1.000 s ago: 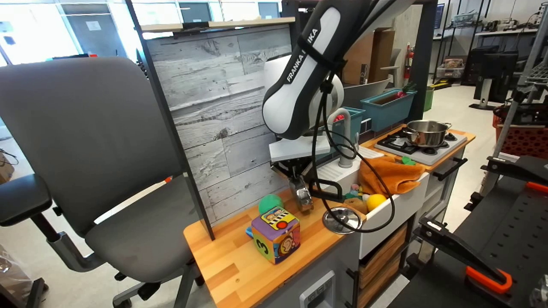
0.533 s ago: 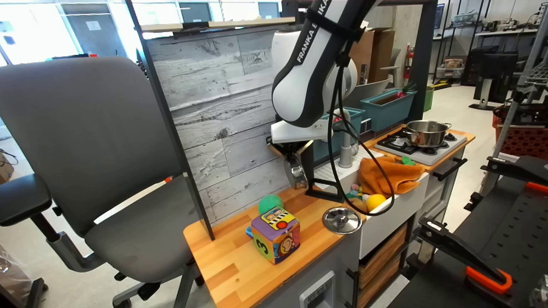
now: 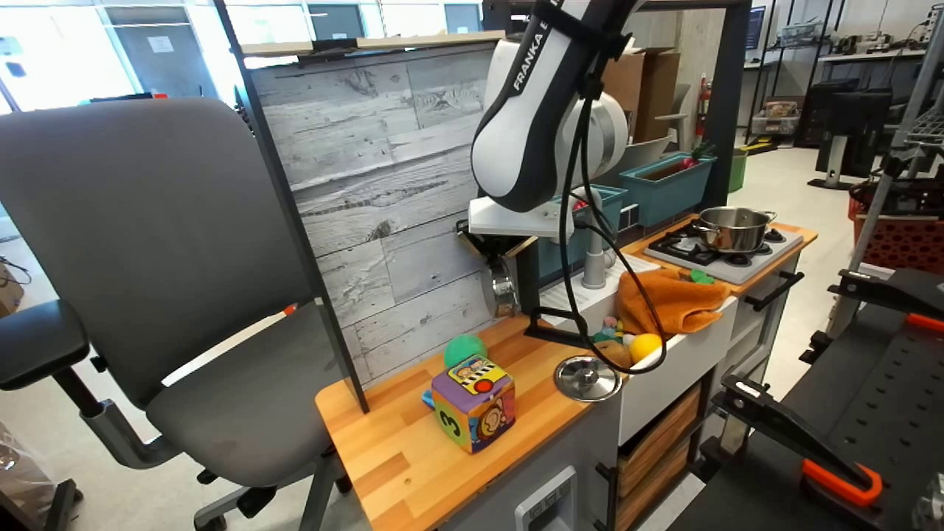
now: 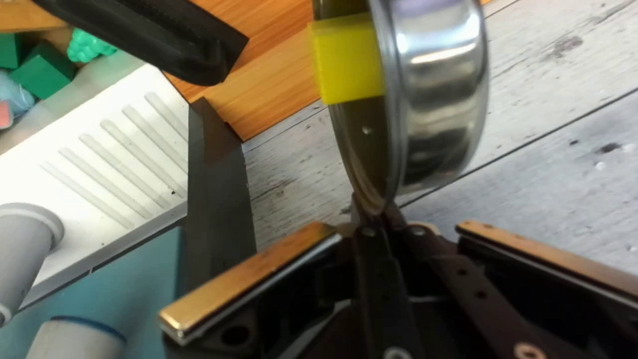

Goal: Spill out the yellow block on the table

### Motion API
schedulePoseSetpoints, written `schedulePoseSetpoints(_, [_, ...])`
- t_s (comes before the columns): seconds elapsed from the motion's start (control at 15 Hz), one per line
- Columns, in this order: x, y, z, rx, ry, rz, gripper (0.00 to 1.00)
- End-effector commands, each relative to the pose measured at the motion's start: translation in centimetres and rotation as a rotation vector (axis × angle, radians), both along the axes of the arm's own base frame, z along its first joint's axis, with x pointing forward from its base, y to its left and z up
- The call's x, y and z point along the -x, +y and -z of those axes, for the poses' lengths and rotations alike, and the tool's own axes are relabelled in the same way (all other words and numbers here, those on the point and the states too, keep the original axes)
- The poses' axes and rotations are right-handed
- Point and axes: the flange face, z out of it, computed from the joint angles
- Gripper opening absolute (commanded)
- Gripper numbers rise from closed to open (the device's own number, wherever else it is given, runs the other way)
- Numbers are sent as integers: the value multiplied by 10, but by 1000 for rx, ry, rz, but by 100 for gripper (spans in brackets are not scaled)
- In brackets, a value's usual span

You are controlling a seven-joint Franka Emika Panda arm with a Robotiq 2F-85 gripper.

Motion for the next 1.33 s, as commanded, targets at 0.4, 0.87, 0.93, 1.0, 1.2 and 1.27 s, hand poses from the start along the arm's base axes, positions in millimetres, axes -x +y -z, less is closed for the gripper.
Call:
schedulePoseSetpoints(0.4, [16, -17, -90, -414, -51, -221, 1])
schedulePoseSetpoints(0.87, [17, -73, -83, -160, 114, 15, 1])
schedulePoseSetpoints(0.93, [17, -77, -79, -119, 123, 50, 1])
schedulePoseSetpoints(1.0, [15, -82, -69, -74, 132, 83, 1])
schedulePoseSetpoints(1.2, [11, -72, -49, 41, 140, 163, 1])
schedulePoseSetpoints(1.27, [11, -71, -41, 86, 145, 192, 1])
